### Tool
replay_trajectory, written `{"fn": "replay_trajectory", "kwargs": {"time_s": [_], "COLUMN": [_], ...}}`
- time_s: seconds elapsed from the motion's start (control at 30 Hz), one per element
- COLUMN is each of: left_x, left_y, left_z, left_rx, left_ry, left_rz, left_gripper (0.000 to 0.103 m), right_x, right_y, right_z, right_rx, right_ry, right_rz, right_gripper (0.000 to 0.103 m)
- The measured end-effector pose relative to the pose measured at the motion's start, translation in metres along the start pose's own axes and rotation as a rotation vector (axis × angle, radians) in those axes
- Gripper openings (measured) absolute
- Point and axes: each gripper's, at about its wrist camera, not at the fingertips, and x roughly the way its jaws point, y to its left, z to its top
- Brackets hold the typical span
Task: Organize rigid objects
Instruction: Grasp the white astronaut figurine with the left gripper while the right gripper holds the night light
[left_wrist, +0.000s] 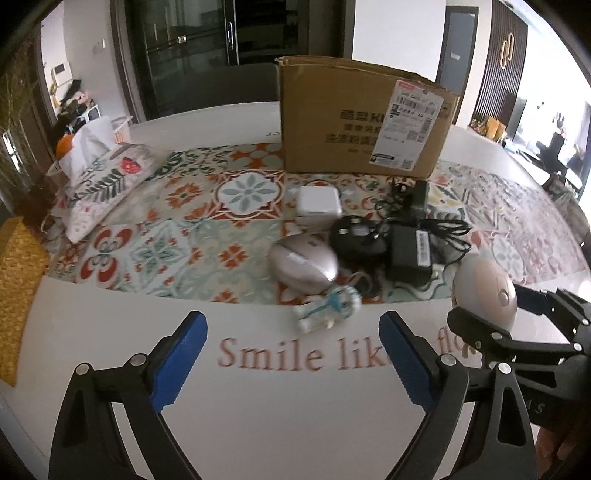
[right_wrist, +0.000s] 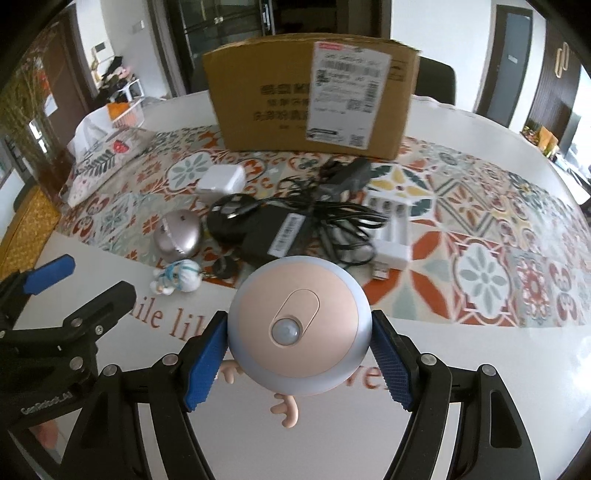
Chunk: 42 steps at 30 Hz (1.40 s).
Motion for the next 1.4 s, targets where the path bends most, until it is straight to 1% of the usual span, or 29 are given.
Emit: {"fn": "replay_trajectory", "kwargs": {"time_s": [0.03, 0.1, 0.33, 0.43, 0.53, 0.6, 0.73, 0.77, 0.8, 0.83, 0.93, 0.97, 1.0, 1.03, 1.27, 1.4], "left_x": [0.003, 0.01, 0.032, 0.039, 0.046, 0.05, 0.056, 0.057, 0.059, 0.06, 0.061, 0.061, 0.061, 0.061, 0.057, 0.049], "left_y": [-0.003, -0.007, -0.015, -0.015, -0.014, -0.013, -0.013, -0.013, -0.013, -0.013, -0.013, -0.013, -0.013, -0.013, -0.008, -0.008], "left_z": [0.001, 0.002, 0.004, 0.003, 0.003, 0.002, 0.001, 0.001, 0.001, 0.0, 0.0, 0.0, 0.0, 0.0, -0.003, -0.006], "left_rx": [-0.007, -0.025, -0.078, -0.105, -0.131, -0.149, -0.175, -0.179, -0.182, -0.186, -0.185, -0.181, -0.174, -0.169, -0.164, -0.139], "left_ry": [0.001, 0.003, 0.016, 0.019, 0.026, 0.036, 0.042, 0.047, 0.053, 0.057, 0.055, 0.053, 0.053, 0.054, 0.059, 0.046], "left_rz": [-0.003, -0.008, 0.002, -0.003, 0.013, 0.007, 0.003, 0.002, -0.002, -0.01, -0.013, -0.014, -0.017, -0.018, -0.053, -0.05], "left_gripper": [0.094, 0.089, 0.084, 0.081, 0.078, 0.074, 0.072, 0.07, 0.066, 0.065, 0.063, 0.061, 0.056, 0.054, 0.054, 0.054], "right_x": [0.0, 0.001, 0.015, 0.019, 0.024, 0.025, 0.029, 0.03, 0.03, 0.031, 0.032, 0.033, 0.032, 0.033, 0.034, 0.032], "right_y": [-0.004, -0.011, -0.027, -0.029, -0.03, -0.029, -0.03, -0.031, -0.031, -0.031, -0.031, -0.031, -0.031, -0.03, -0.023, -0.02], "right_z": [0.0, -0.002, -0.003, -0.003, -0.002, -0.002, 0.0, 0.0, 0.001, 0.001, 0.001, 0.002, 0.001, 0.001, -0.002, -0.003], "right_rx": [0.005, 0.014, 0.03, 0.032, 0.028, 0.022, 0.015, 0.015, 0.015, 0.015, 0.015, 0.015, 0.016, 0.016, 0.014, 0.012], "right_ry": [0.0, 0.003, 0.035, 0.044, 0.049, 0.047, 0.049, 0.051, 0.051, 0.052, 0.054, 0.056, 0.057, 0.058, 0.067, 0.068], "right_rz": [-0.007, -0.014, -0.025, -0.024, -0.02, -0.023, -0.017, -0.015, -0.015, -0.015, -0.011, -0.008, -0.007, -0.006, 0.019, 0.027], "right_gripper": [0.075, 0.075, 0.075, 0.075, 0.075, 0.075, 0.075, 0.075, 0.075, 0.075, 0.075, 0.075, 0.075, 0.075, 0.075, 0.075]}}
